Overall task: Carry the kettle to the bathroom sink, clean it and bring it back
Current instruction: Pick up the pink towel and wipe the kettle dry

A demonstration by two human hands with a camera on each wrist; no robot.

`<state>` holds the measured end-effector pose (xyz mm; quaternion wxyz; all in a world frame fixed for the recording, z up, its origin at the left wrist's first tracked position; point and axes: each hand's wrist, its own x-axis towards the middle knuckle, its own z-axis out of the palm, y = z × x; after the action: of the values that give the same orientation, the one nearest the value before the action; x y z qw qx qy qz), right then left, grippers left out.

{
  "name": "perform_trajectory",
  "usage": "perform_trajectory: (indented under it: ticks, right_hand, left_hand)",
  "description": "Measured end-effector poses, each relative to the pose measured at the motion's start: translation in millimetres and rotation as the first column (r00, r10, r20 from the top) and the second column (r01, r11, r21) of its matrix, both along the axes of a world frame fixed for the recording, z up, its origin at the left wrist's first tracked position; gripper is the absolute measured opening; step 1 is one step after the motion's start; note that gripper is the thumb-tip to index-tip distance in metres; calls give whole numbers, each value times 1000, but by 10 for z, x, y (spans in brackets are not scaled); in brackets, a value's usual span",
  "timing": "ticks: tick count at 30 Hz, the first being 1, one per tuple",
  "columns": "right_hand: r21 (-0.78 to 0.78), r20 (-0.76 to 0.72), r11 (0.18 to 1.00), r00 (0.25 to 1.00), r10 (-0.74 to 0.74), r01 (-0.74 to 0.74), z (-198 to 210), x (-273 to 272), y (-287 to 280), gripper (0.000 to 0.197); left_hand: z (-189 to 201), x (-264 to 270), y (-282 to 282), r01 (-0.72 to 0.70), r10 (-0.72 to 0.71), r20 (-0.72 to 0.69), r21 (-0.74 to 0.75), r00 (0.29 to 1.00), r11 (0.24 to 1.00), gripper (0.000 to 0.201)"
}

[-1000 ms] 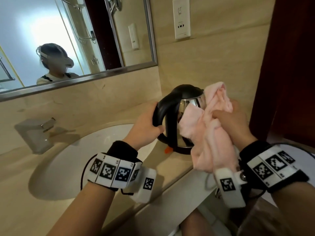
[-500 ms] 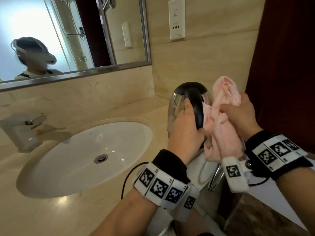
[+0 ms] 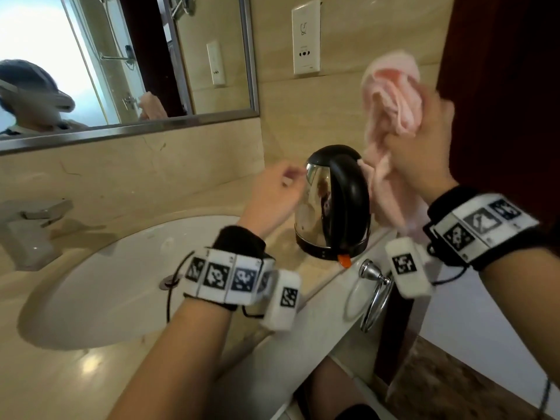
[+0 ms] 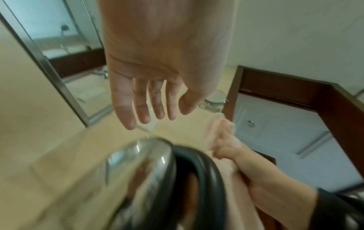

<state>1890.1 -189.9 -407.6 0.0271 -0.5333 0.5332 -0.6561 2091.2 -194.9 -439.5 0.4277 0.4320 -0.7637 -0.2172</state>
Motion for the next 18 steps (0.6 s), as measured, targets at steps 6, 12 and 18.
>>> perform_trajectory:
  ticks: [6,12,18]
  right_hand:
    - [-106,115,986,983,144,-132,587,248,-182,47]
    - [-46,323,914,860,395,-402,770,660,-341,34]
    - [153,324,795,789,521,-587,516,953,-322,30]
  left_hand:
    - [518,274,-156,-7,18,-158,74,987,997,25]
    - [626,201,-221,346,-236,-332,327,913,879,69]
    - [696,-38,-220,676,-252,-777,280,576,682,57]
